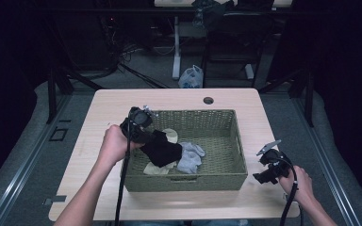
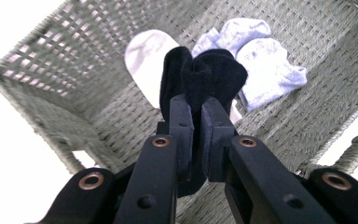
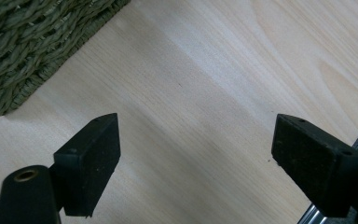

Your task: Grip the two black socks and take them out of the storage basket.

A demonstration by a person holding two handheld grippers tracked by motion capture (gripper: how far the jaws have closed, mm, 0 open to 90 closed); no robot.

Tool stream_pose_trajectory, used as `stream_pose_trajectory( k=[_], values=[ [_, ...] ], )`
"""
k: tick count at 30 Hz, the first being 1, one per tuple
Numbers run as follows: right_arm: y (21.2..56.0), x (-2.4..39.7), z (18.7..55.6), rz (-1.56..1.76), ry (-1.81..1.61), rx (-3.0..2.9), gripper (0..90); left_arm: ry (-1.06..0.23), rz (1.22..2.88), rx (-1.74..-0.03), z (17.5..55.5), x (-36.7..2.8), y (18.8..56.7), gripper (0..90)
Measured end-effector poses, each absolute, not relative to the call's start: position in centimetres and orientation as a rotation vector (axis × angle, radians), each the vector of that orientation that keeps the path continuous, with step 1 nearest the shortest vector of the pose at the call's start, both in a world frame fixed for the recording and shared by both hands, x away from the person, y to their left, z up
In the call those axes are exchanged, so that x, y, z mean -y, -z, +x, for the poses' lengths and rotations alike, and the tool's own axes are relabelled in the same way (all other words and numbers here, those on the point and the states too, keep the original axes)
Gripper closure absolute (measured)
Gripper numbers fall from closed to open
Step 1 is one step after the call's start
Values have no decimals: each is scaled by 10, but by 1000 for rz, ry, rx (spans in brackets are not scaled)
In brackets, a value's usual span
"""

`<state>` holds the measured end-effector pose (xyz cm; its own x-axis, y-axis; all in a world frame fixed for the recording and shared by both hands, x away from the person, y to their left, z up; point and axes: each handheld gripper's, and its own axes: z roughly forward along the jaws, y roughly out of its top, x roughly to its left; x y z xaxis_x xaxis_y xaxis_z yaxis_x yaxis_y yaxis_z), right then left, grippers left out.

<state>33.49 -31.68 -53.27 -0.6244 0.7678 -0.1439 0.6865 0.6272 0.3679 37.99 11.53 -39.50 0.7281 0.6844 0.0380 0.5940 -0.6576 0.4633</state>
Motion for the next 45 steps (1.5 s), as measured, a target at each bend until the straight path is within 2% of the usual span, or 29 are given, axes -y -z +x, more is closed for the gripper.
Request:
stream_pose_trajectory(
  k=[33,45],
  values=[
    [531,318,336,1171,-391,-2589,151,-415,2534,-1000,407,-118,329,851],
    [531,319,337,1169,-384,-2589,151,-462,2506,-1047,412,-134,306,852]
  ],
)
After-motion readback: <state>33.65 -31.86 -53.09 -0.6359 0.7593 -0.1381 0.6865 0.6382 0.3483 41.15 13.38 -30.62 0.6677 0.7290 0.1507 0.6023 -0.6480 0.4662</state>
